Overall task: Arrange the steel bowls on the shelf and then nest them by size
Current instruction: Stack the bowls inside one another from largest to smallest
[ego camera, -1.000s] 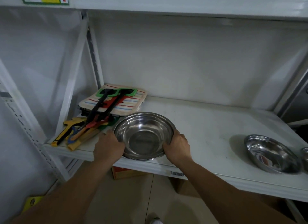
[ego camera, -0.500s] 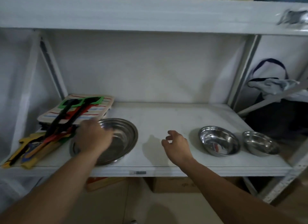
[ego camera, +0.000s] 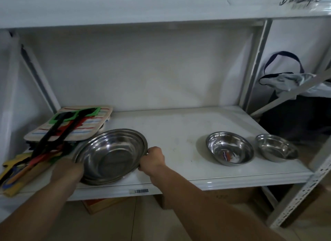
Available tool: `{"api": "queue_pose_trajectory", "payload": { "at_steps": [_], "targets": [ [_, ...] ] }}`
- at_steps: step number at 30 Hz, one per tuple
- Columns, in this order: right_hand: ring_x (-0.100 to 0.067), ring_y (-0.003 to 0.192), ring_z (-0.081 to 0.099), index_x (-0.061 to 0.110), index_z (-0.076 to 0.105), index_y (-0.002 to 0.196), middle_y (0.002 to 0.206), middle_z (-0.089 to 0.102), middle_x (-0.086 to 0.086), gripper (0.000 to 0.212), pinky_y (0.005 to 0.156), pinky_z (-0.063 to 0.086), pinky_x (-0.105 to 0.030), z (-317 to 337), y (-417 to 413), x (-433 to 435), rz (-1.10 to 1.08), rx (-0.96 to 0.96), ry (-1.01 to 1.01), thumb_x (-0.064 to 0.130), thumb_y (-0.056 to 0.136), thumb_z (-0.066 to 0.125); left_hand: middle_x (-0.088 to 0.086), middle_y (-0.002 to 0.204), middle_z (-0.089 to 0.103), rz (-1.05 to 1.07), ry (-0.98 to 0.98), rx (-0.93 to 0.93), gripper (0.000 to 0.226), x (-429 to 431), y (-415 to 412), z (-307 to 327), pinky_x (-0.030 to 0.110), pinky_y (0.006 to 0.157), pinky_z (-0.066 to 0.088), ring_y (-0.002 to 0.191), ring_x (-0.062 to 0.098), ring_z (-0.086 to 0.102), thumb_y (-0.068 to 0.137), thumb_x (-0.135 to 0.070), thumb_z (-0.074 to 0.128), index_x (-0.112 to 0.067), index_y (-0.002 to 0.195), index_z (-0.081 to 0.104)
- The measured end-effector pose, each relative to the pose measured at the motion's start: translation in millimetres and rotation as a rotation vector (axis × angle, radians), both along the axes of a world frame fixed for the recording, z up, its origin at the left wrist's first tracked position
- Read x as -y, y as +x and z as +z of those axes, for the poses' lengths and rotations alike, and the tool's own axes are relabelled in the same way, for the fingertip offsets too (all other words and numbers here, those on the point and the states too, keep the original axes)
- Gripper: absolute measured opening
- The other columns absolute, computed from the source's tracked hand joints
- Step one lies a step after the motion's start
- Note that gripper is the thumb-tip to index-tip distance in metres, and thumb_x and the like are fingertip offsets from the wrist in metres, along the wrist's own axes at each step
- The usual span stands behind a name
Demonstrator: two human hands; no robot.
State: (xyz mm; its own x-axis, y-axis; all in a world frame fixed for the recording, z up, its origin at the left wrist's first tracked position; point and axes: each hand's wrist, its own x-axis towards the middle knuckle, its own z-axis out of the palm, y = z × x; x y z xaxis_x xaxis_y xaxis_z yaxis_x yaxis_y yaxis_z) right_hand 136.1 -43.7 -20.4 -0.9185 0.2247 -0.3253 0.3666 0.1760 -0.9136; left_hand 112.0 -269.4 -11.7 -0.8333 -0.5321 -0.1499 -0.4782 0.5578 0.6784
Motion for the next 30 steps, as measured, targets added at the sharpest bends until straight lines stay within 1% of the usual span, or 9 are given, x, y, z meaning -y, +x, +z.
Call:
{"api": "queue_pose_trajectory", "payload": {
  "at_steps": [6, 10, 14, 17, 19, 22, 24, 26, 30],
  "targets": [
    [-0.034, 0.086, 0.076, 0.004, 0.073, 0.091, 0.090, 0.077, -0.017, 0.021, 0.077, 0.065, -0.053, -3, 22, -98, -0.165, -0.027, 0.081, 0.001, 0.076, 0.058, 0.019, 0.084, 0.075, -0.150, 0.168, -0.042, 0.021, -81, -10, -7, 0.047, 0.073, 0.065, 0.073, 0.036, 0.073, 0.082, -0.004, 0.060, -0.003, 0.095, 0.076],
    [-0.038, 0.088, 0.076, -0.010, 0.070, 0.101, 0.099, 0.073, -0.033, 0.028, 0.083, 0.061, -0.060, 6, 40, -144, -0.239, -0.035, 0.069, -0.013, 0.081, 0.050, 0.016, 0.085, 0.074, -0.247, 0.269, -0.053, 0.018, -128, -7, -14, 0.048, 0.071, 0.066, 0.074, 0.033, 0.073, 0.082, -0.003, 0.060, -0.007, 0.093, 0.073],
    [-0.039, 0.097, 0.075, -0.004, 0.071, 0.100, 0.101, 0.076, -0.026, 0.029, 0.084, 0.063, -0.054, 6, 47, -157, -0.247, -0.043, 0.085, -0.012, 0.084, 0.048, 0.015, 0.086, 0.075, -0.264, 0.269, -0.059, 0.020, -142, -4, -14, 0.049, 0.073, 0.065, 0.074, 0.033, 0.073, 0.081, -0.006, 0.060, -0.007, 0.096, 0.072],
    [-0.033, 0.090, 0.075, 0.000, 0.073, 0.097, 0.099, 0.076, -0.023, 0.027, 0.084, 0.064, -0.052, 7, 54, -162, -0.228, -0.059, 0.107, -0.007, 0.086, 0.049, 0.018, 0.109, 0.068, -0.265, 0.063, -0.088, 0.033, -151, 16, 2, 0.044, 0.081, 0.058, 0.097, 0.036, 0.067, 0.089, -0.008, 0.060, -0.001, 0.121, 0.065],
    [-0.031, 0.089, 0.073, 0.003, 0.073, 0.095, 0.096, 0.075, -0.019, 0.024, 0.085, 0.064, -0.051, 12, 65, -172, -0.261, -0.074, 0.145, -0.003, 0.087, 0.051, 0.021, 0.128, 0.061, -0.320, -0.161, -0.318, 0.046, -165, 37, 15, 0.048, 0.092, 0.051, 0.116, 0.040, 0.059, 0.091, -0.011, 0.063, -0.004, 0.136, 0.058],
    [-0.032, 0.090, 0.072, 0.013, 0.071, 0.093, 0.094, 0.074, -0.012, 0.020, 0.084, 0.064, -0.047, 20, 89, -205, -0.394, -0.129, 0.187, 0.003, 0.090, 0.055, 0.005, 0.098, 0.072, -0.625, -0.068, -0.664, 0.016, -213, 79, 33, 0.028, 0.076, 0.054, 0.088, 0.021, 0.069, 0.092, -0.010, 0.065, -0.012, 0.106, 0.072],
    [-0.032, 0.091, 0.072, 0.012, 0.074, 0.101, 0.096, 0.075, -0.012, 0.021, 0.086, 0.063, -0.049, 21, 104, -239, -0.544, -0.141, 0.152, 0.005, 0.090, 0.057, -0.006, 0.085, 0.074, -0.868, 0.047, -0.468, 0.011, -259, 100, 30, 0.018, 0.067, 0.055, 0.074, 0.005, 0.069, 0.096, -0.017, 0.062, -0.021, 0.098, 0.072],
    [-0.030, 0.085, 0.073, 0.006, 0.073, 0.101, 0.095, 0.075, -0.014, 0.016, 0.085, 0.064, -0.049, 16, 114, -275, -0.753, -0.127, 0.016, 0.008, 0.094, 0.059, 0.000, 0.090, 0.076, -0.944, 0.270, -0.128, 0.015, -304, 112, 18, 0.029, 0.071, 0.060, 0.072, 0.010, 0.069, 0.099, -0.025, 0.058, -0.020, 0.099, 0.071],
    [-0.027, 0.075, 0.071, -0.001, 0.063, 0.100, 0.093, 0.070, -0.018, 0.014, 0.081, 0.065, -0.045, 0, 123, -328, -1.047, -0.083, -0.186, 0.011, 0.098, 0.059, 0.018, 0.094, 0.076, -0.613, 0.705, 0.203, 0.017, -364, 110, -1, 0.030, 0.054, 0.050, 0.059, 0.021, 0.060, 0.102, -0.026, 0.052, -0.017, 0.089, 0.061]
  ]
}}
